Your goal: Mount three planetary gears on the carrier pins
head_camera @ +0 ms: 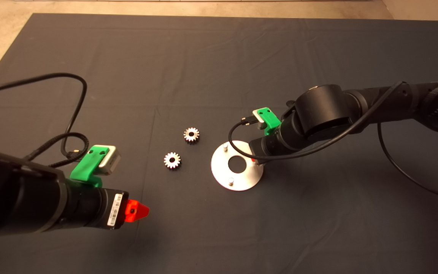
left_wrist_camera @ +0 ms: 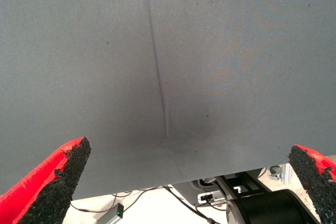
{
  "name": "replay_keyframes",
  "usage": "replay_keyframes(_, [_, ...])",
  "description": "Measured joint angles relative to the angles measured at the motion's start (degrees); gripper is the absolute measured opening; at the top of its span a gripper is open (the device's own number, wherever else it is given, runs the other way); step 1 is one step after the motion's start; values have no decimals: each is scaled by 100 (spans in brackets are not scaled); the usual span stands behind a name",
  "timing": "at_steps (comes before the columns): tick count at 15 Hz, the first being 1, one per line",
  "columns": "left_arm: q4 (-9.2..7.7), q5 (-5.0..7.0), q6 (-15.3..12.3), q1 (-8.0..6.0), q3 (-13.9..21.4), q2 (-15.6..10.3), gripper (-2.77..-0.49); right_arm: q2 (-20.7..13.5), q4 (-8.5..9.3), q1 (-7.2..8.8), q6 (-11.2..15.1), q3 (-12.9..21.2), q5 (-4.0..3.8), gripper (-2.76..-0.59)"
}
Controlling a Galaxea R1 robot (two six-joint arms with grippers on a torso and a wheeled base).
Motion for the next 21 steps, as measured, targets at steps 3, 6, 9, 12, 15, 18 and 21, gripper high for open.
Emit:
replay_keyframes(3, [0,-2,0,-2,0,0,-51,2,0,0,0,0,0,-231])
replay_keyframes(6, [0,-2,-1,-2,0,0,-51,2,1,0,0,-1,1,-227])
replay_keyframes(9, [0,-2,-1,-1,0,0,-51,0,0,0,0,-1,-5,-219])
replay_keyframes(12, [0,-6,-1,0,0,-2,-51,0,1,0,0,-11,-10,-219])
replay_keyframes(15, [0,-72,0,-2,0,-1,-51,0,1,0,0,-11,-9,-219])
replay_keyframes(18, [0,-72,0,-2,0,-2,-51,0,0,0,0,-11,-11,-219])
replay_keyframes(21, [0,-72,-1,-2,0,-2,-51,-1,1,0,0,-11,-9,-219])
